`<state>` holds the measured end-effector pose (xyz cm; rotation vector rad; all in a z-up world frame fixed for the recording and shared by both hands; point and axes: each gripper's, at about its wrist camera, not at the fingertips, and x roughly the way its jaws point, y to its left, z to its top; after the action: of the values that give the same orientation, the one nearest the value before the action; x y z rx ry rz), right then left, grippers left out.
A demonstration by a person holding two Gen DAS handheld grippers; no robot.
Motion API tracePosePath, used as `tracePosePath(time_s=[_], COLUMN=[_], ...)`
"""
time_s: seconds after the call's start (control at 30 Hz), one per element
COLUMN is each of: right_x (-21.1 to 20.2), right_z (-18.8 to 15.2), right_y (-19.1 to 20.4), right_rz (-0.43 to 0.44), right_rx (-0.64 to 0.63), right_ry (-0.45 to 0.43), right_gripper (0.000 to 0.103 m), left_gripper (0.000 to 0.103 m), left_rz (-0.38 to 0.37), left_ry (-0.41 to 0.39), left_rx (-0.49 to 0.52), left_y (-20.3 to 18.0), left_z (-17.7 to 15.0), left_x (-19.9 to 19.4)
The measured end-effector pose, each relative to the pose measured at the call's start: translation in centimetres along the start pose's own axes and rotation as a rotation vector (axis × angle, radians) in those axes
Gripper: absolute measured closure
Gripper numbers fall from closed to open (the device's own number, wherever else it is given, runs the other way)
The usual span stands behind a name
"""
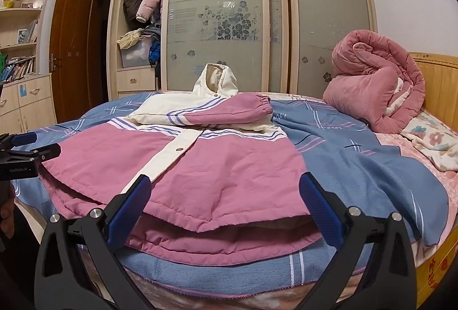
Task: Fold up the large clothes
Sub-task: 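Release the cuff and withdraw the right tool from the jacket, then reach the left tool to the white hood and grasp its tip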
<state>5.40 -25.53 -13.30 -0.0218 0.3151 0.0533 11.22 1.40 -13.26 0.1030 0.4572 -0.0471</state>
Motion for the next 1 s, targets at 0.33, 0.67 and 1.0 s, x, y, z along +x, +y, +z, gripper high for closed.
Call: tracePosePath(time_s=[0.33, 0.67, 1.0], right_x=[0.3, 0.9, 6.2], right_z=[-0.1, 1.2, 17.4], right_y=[0.2, 1.6, 2.4], right_rz=[0.003, 0.051, 0.086], right_rx=[0.007, 0.062, -0.036], right_ry=[0.000, -0.040, -0.141], right_gripper=[0.001, 0.001, 0.001], left_gripper=[0.002, 0.002, 0.002], left_rz=[0.007, -0.025, -0.141], left_ry=[0.014, 0.018, 0.125], left_rx=[0.007, -0.044, -0.047], left_y=[0.1, 0.1, 0.1], left_z=[-0.1, 0.4, 8.8], left_x=[0.4, 1.3, 4.8])
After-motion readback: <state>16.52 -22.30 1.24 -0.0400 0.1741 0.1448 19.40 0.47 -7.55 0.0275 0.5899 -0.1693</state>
